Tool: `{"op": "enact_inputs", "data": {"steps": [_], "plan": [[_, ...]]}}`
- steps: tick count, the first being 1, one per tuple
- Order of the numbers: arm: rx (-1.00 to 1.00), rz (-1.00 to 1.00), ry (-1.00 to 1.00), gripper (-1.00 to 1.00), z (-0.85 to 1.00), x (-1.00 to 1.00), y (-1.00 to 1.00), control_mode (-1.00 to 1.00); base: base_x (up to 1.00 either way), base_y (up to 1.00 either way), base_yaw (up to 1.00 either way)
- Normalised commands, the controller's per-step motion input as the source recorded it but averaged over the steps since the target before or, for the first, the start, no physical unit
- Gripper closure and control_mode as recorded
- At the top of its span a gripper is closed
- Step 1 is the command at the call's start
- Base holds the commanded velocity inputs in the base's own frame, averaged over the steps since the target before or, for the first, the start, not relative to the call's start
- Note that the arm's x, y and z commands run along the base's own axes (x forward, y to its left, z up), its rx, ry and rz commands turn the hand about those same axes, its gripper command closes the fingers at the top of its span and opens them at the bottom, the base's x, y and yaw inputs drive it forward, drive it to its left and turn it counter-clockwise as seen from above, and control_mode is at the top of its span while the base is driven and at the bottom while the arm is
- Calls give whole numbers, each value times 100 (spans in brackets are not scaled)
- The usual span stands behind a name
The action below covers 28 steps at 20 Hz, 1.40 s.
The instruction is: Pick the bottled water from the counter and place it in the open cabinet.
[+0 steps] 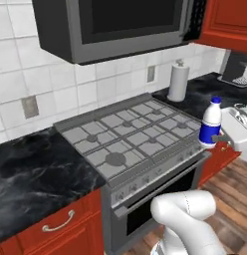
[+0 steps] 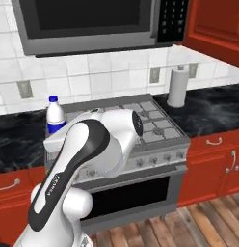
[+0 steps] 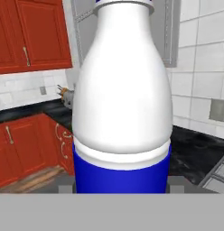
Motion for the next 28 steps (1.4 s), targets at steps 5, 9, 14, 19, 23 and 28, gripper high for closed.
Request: {"op": "enact_inputs", "data": {"steps": [5, 9, 14, 19, 23, 28], "plan": [[0, 0, 0, 100, 0, 0, 0, 100, 30, 63, -63], [0, 0, 0, 100, 0, 0, 0, 100, 27, 57, -56], [0, 0, 0, 100, 0, 0, 0, 100, 14, -2, -30], [0, 0, 0, 100, 0, 0, 0, 100, 2, -27, -16], [0, 0, 0, 100, 0, 0, 0, 100, 3, -42, -7], [0, 0, 0, 100, 0, 0, 0, 100, 18, -45, -14]]}}
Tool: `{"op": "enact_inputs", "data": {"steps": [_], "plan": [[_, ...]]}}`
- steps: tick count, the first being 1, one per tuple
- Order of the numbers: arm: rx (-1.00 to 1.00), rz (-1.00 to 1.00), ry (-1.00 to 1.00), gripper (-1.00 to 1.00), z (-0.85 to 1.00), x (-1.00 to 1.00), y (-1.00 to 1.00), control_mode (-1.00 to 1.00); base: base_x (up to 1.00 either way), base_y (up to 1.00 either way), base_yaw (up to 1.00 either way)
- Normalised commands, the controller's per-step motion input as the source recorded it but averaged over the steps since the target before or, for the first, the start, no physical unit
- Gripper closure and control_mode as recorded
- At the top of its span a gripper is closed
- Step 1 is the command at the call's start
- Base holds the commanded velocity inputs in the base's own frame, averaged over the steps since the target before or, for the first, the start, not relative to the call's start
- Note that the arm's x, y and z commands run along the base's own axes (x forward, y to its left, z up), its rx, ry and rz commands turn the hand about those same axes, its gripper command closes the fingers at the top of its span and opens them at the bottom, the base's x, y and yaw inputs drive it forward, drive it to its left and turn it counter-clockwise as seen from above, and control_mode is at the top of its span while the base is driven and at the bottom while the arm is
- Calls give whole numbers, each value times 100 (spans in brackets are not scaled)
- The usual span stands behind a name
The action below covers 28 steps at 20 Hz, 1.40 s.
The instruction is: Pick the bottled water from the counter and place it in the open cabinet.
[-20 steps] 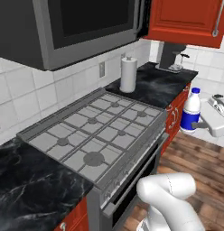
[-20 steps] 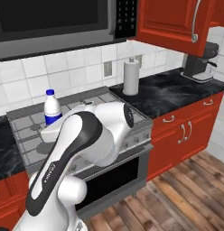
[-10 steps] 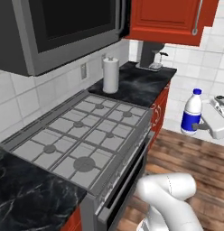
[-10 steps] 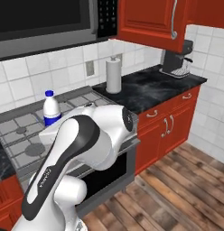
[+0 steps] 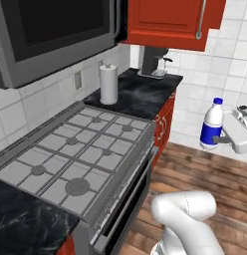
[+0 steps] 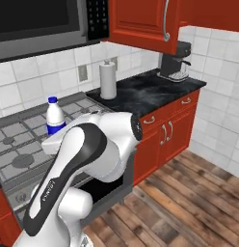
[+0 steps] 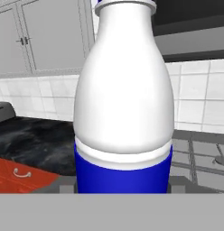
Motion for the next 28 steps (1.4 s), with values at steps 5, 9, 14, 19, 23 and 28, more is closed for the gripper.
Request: {"op": "enact_inputs", "data": {"steps": [5, 9, 14, 19, 23, 28], "plan": [[0, 0, 0, 100, 0, 0, 0, 100, 83, -37, 0], [0, 0, 0, 100, 0, 0, 0, 100, 60, -58, 0], [0, 0, 0, 100, 0, 0, 0, 100, -18, -53, 0], [0, 0, 0, 100, 0, 0, 0, 100, -19, -16, 0], [0, 0, 0, 100, 0, 0, 0, 100, 7, -47, 1], [0, 0, 0, 100, 0, 0, 0, 100, 2, -74, 1]]}}
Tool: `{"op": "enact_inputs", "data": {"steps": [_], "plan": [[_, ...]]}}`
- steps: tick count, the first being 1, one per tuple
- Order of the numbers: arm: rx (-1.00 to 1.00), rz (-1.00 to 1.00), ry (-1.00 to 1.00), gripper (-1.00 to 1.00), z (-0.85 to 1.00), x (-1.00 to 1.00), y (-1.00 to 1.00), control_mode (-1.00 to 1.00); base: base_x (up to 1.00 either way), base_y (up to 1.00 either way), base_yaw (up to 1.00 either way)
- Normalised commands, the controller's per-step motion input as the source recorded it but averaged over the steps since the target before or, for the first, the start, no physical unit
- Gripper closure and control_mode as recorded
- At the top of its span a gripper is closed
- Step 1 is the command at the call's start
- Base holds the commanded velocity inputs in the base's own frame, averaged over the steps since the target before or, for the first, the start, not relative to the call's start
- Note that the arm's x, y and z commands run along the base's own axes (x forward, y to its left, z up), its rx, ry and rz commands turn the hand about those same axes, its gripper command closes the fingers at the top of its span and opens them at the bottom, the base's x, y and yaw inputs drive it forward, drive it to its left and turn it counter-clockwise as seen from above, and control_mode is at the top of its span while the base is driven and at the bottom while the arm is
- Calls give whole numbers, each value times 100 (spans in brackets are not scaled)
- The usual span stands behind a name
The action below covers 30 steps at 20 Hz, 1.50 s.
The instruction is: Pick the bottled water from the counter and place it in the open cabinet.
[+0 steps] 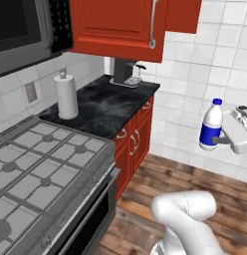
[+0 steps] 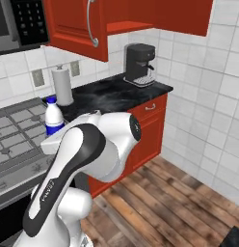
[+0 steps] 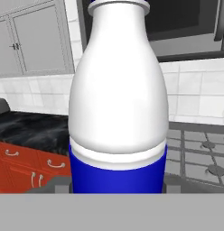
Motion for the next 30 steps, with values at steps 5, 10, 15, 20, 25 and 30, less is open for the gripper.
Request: {"op": "enact_inputs", "data": {"steps": [5, 10, 15, 20, 25, 30], "plan": [[0, 0, 0, 100, 0, 0, 0, 100, 3, -67, 1], [0, 0, 0, 100, 0, 0, 0, 100, 43, -27, 0], [0, 0, 0, 100, 0, 0, 0, 100, 63, -42, 0], [0, 0, 0, 100, 0, 0, 0, 100, 58, -45, 3], [0, 0, 0, 100, 0, 0, 0, 100, 58, -25, 0], [0, 0, 0, 100, 0, 0, 0, 100, 80, -40, 5]]}}
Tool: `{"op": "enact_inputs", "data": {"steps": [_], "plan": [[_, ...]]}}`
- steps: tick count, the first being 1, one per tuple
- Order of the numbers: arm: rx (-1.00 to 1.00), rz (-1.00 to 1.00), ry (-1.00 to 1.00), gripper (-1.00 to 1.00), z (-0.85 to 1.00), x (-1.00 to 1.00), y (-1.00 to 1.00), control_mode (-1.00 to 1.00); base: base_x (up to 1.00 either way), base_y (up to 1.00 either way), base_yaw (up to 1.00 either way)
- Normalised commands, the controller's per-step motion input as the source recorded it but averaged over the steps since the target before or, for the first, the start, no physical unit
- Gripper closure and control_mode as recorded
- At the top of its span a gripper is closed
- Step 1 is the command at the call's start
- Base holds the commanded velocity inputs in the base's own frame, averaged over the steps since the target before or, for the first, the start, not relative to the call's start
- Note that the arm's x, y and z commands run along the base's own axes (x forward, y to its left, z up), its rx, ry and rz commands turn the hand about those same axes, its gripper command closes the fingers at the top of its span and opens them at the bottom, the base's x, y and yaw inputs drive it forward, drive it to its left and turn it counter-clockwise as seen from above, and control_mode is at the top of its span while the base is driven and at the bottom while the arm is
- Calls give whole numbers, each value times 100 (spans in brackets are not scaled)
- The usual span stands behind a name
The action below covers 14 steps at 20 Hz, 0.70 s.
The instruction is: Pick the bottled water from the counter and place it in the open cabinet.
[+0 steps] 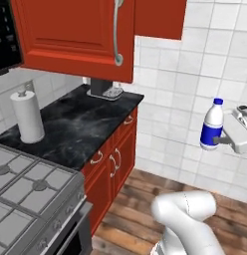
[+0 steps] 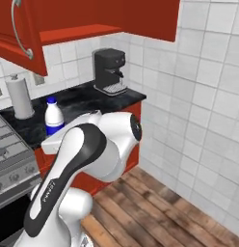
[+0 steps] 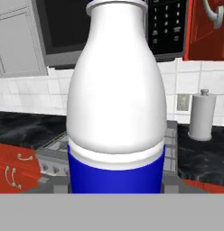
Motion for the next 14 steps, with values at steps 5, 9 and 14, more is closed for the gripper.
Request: {"op": "enact_inputs", "data": {"steps": [5, 9, 14], "plan": [[0, 0, 0, 100, 0, 0, 0, 100, 89, -30, 3], [0, 0, 0, 100, 0, 0, 0, 100, 67, -25, 6], [0, 0, 0, 100, 0, 0, 0, 100, 63, -14, 20]]}}
